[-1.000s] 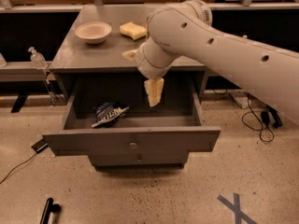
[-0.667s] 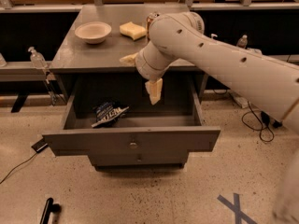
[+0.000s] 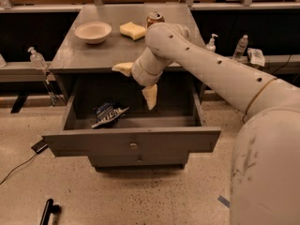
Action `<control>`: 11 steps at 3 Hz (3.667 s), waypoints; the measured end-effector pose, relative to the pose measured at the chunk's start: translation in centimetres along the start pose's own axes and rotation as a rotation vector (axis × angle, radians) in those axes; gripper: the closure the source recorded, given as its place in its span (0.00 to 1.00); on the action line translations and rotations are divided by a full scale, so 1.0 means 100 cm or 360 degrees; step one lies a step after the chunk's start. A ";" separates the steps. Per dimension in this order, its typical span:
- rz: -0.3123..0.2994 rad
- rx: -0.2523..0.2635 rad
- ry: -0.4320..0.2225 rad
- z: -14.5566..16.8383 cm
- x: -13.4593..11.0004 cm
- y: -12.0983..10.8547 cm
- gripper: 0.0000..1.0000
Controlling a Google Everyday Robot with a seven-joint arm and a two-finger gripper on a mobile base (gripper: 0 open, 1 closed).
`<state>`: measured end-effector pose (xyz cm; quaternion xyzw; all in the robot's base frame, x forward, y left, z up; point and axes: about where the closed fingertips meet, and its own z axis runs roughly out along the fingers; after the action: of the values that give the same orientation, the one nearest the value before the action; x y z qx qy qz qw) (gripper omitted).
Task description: Pick blue chip bag from top drawer and place on counter
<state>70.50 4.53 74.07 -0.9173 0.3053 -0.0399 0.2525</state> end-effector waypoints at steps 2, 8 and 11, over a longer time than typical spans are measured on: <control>-0.0001 0.0000 0.0000 0.000 0.000 0.000 0.02; -0.0002 0.0000 -0.0001 0.000 0.000 0.000 0.18; -0.0002 0.0000 -0.0002 -0.003 -0.001 -0.002 0.24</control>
Offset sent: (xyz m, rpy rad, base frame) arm -0.0600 0.0165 -0.0082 0.0890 -0.0684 0.3167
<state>70.46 4.56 74.40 -0.9175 0.3045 -0.0396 0.2527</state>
